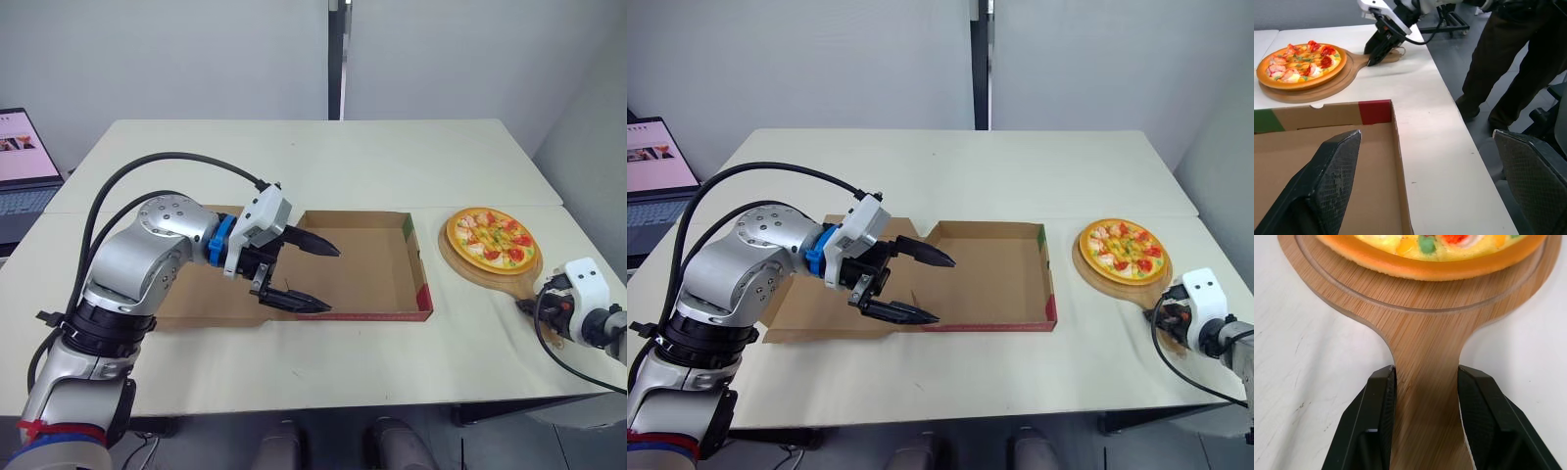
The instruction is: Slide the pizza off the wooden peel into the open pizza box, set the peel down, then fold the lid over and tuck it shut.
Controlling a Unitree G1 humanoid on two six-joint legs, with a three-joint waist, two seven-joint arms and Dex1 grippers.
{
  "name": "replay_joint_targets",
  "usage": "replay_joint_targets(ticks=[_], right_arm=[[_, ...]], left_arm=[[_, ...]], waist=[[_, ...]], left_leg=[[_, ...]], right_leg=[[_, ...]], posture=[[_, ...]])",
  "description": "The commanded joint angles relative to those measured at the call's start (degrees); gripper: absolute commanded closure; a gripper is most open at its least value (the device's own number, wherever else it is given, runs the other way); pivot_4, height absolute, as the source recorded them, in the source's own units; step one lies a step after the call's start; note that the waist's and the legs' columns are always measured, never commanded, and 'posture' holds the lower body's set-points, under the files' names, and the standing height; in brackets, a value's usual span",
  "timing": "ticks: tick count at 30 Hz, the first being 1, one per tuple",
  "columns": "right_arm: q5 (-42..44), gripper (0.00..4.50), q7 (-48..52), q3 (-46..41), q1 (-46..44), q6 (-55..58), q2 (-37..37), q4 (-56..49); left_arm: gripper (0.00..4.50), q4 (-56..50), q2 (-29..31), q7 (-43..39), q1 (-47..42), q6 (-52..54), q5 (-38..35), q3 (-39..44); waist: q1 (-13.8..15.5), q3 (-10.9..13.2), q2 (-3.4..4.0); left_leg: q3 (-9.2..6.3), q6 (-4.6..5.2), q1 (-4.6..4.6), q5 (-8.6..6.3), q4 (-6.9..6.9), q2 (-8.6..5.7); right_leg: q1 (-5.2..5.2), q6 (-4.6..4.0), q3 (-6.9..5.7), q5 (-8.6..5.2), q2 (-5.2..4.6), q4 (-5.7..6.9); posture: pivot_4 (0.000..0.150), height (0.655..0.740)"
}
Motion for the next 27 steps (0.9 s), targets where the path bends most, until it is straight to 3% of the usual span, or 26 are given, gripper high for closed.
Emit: replay_joint_targets(ticks=[1, 11, 27], right_arm=[[-1.28, 2.88, -2.98, -4.07, -0.76, -1.59, -1.24, -3.15], [-0.87, 2.89, -1.36, -6.98, -6.52, -2.12, -7.44, -5.29], [-0.35, 2.89, 7.39, 4.43, -20.39, -3.82, -9.96, -5.98]], left_arm=[[0.0, 0.47, 1.05, 0.93, -1.81, 0.23, -0.25, 2.57], [0.0, 1.57, 3.82, 3.43, -1.93, 1.89, -0.3, 5.36], [0.0, -0.66, 9.04, 6.12, 1.1, 4.85, -1.11, 9.07]], waist=[[0.02, 0.11, 0.11], [0.08, 0.49, 0.63], [-0.05, 0.85, 0.72]], left_leg=[[0.0, 0.0, 0.0, 0.0, -0.01, -0.01], [0.04, 0.0, -0.73, 0.01, 0.02, -0.07], [0.05, 0.0, -0.76, 0.01, -0.01, -0.05]], right_leg=[[-0.01, 0.0, 0.0, 0.0, -0.01, 0.0], [-0.79, 0.0, 0.03, 0.0, -0.01, 0.19], [-0.86, 0.0, 0.04, 0.0, -0.01, 0.18]], posture=[[0.15, 0.74], [0.15, 0.74], [0.15, 0.74]])
